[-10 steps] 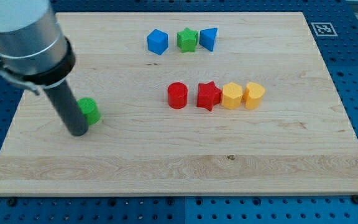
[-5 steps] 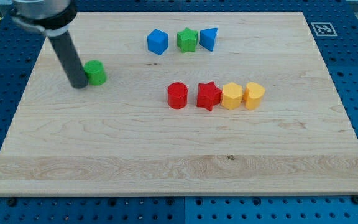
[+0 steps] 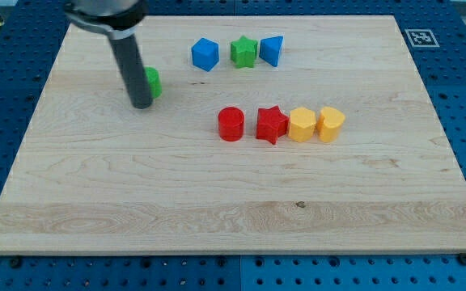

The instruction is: Move the green circle to the left of blue cube

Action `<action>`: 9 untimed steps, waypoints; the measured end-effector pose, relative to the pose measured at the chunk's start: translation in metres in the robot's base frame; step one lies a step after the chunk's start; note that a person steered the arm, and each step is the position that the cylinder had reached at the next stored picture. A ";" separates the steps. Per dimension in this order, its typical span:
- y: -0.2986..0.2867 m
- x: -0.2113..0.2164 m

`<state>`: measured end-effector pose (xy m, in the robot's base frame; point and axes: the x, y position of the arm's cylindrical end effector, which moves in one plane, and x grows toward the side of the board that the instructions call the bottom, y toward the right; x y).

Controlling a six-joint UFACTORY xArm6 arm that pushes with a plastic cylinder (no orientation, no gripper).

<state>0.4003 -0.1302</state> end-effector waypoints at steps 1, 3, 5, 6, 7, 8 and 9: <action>0.010 -0.023; -0.013 -0.057; -0.058 -0.067; -0.047 -0.086; -0.023 -0.091; -0.013 -0.091; -0.042 -0.075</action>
